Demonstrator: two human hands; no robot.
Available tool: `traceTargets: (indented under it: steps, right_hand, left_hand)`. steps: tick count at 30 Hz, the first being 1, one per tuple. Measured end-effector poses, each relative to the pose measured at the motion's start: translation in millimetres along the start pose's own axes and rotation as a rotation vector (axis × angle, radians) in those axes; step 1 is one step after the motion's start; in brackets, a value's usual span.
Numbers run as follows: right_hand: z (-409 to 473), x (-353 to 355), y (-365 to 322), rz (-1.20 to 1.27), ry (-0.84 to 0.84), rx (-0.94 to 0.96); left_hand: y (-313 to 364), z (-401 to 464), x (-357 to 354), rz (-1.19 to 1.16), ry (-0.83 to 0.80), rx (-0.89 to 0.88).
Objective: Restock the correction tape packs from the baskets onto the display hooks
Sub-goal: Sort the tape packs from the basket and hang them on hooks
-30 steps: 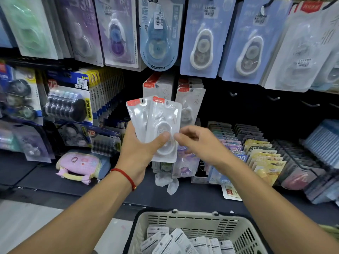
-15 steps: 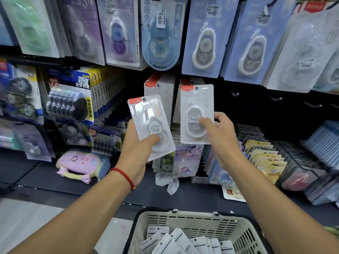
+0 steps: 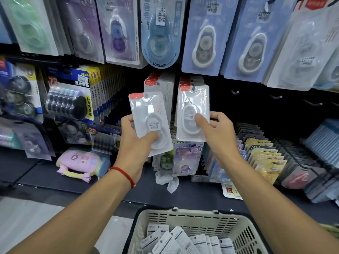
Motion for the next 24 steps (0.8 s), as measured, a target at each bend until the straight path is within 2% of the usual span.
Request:
traceTargets:
  steps: [2, 4, 8, 10, 15, 19, 24]
  right_hand:
    - [0.0, 6.1, 1.0, -0.254, 0.051, 0.024]
    - [-1.0, 7.6, -5.5, -0.336, 0.067, 0.091]
    - [-13.7, -37.7, -13.2, -0.204, -0.318, 0.125]
    - [-20.1, -50.7, -15.7, -0.201, -0.391, 0.154]
    - [-11.8, -37.6, -15.2, -0.098, -0.261, 0.109]
    - [-4.1, -17.2, -8.8, 0.006, -0.116, 0.047]
    - [-0.2, -6.4, -7.1, 0.057, -0.045, 0.028]
  left_hand:
    - [-0.9, 0.6, -2.3, 0.016, -0.025, -0.023]
    - [-2.9, 1.0, -7.1, 0.027, -0.066, -0.035]
    - [-7.4, -1.2, -21.3, 0.026, -0.161, -0.03]
    - [-10.4, -4.4, -29.1, 0.012, -0.203, -0.008]
    - [-7.6, -8.8, -32.0, 0.065, -0.159, -0.029]
    - [-4.3, -14.2, -43.4, 0.097, -0.239, -0.035]
    - [1.7, -20.0, -53.1, 0.099, -0.294, -0.046]
Point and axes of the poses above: each hand's wrist, its own z-axis towards the middle knuckle, its own x-axis out of the back of the hand, y = z × x, the point moved 10 cm from there along z, towards the middle knuckle, and after that the axes turned 3 degrees about -z, right-handed, at the moved point
